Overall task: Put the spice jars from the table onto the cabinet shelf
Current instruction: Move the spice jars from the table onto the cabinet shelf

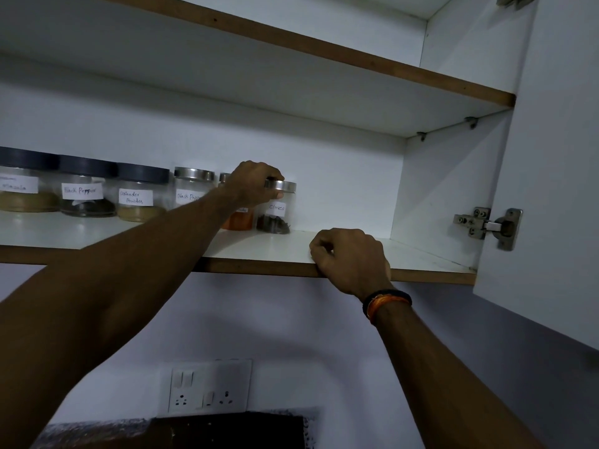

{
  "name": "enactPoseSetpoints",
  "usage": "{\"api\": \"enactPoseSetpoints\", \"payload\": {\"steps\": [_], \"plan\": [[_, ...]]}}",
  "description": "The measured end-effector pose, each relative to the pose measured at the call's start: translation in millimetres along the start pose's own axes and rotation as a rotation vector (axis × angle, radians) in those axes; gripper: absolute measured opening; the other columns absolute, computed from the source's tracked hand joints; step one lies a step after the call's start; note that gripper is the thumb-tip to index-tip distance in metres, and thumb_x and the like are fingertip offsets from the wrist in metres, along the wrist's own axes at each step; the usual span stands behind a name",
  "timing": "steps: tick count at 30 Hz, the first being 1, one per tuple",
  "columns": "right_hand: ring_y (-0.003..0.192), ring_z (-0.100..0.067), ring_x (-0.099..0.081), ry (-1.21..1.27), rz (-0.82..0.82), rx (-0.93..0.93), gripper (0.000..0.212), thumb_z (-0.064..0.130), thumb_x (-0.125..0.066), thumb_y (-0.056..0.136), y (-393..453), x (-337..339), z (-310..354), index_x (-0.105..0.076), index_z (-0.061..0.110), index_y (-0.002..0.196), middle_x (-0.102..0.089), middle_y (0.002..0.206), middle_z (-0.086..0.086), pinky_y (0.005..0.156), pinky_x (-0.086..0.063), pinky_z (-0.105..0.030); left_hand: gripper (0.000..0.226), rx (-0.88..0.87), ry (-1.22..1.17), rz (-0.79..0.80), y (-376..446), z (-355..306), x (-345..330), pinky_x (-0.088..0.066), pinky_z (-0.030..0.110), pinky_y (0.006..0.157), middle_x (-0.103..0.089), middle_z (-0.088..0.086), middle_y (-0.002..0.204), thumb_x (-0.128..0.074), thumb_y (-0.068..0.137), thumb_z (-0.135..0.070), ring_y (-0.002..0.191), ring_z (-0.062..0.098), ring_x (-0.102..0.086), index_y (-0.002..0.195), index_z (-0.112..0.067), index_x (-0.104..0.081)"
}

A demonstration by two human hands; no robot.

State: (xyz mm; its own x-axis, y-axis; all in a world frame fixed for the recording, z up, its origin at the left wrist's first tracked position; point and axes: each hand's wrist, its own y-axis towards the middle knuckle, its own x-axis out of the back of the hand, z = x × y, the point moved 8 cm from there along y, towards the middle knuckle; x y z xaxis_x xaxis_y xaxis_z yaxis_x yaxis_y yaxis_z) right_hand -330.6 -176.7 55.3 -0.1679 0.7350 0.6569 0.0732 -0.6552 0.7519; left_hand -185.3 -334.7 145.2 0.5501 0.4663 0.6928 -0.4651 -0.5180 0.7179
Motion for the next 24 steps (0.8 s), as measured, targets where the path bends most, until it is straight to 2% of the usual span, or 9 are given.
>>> {"api": "enactPoseSetpoints", "payload": {"steps": [4, 7, 11, 17, 21, 24], "plan": [[0.078, -0.013, -0.063, -0.002, -0.001, 0.004, 0.043, 0.044, -0.037, 0.085, -0.1, -0.1, -0.5, -0.074, 0.026, 0.096, -0.073, 0.089, 0.008, 0.07, -0.05, -0.026, 0.03, 0.006, 0.001, -0.008, -1.5, 1.7, -2.0, -0.044, 0.032, 0.086, -0.074, 0.007, 0.109, -0.071, 0.089, -0.03, 0.1, 0.026, -0.065, 0.114, -0.012, -0.071], [0.078, -0.013, -0.063, -0.001, 0.0, -0.008, 0.04, 0.043, -0.039, 0.085, 0.0, -0.5, -1.6, -0.074, 0.026, 0.095, -0.073, 0.089, 0.008, 0.069, -0.05, -0.027, 0.035, 0.002, 0.004, -0.05, -3.9, 1.0, 0.2, -0.046, 0.036, 0.094, -0.073, 0.007, 0.116, -0.071, 0.089, -0.031, 0.107, 0.027, -0.065, 0.12, -0.014, -0.07], [0.078, -0.014, -0.063, -0.005, 0.001, -0.003, 0.04, 0.042, -0.039, 0.085, -0.1, -0.8, -2.0, -0.074, 0.026, 0.094, -0.073, 0.088, 0.008, 0.07, -0.051, -0.027, 0.048, 0.001, 0.043, -0.094, -5.4, 2.5, 1.9, -0.037, 0.04, 0.108, -0.064, 0.006, 0.135, -0.073, 0.088, -0.035, 0.125, 0.026, -0.057, 0.13, -0.016, -0.064], [0.077, -0.014, -0.063, 0.004, -0.001, -0.012, 0.039, 0.042, -0.04, 0.085, 0.4, 0.2, -3.2, -0.074, 0.026, 0.093, -0.073, 0.087, 0.008, 0.069, -0.051, -0.028, 0.052, -0.02, -0.021, -0.192, -15.0, -3.7, 13.1, -0.028, 0.038, 0.114, -0.055, 0.007, 0.145, -0.072, 0.089, -0.029, 0.137, 0.025, -0.046, 0.137, -0.013, -0.058], [0.076, -0.016, -0.061, 0.006, 0.016, -0.026, 0.044, 0.046, -0.034, 0.081, -1.9, 0.9, -2.5, -0.073, 0.028, 0.09, -0.071, 0.085, 0.008, 0.066, -0.044, -0.028, 0.053, -0.04, 0.04, -0.14, -28.3, -15.5, 16.4, -0.025, 0.042, 0.117, -0.05, 0.009, 0.149, -0.071, 0.089, -0.027, 0.14, 0.026, -0.042, 0.138, -0.012, -0.056], [0.078, -0.018, -0.061, -0.044, 0.046, -0.016, 0.043, 0.044, -0.031, 0.086, -0.6, -2.9, -1.2, -0.071, 0.027, 0.091, -0.071, 0.088, 0.005, 0.065, -0.042, -0.029, 0.053, -0.027, 0.031, -0.109, -45.5, -24.4, 21.6, -0.027, 0.045, 0.116, -0.051, 0.009, 0.148, -0.072, 0.089, -0.027, 0.138, 0.027, -0.044, 0.137, -0.013, -0.056]]}}
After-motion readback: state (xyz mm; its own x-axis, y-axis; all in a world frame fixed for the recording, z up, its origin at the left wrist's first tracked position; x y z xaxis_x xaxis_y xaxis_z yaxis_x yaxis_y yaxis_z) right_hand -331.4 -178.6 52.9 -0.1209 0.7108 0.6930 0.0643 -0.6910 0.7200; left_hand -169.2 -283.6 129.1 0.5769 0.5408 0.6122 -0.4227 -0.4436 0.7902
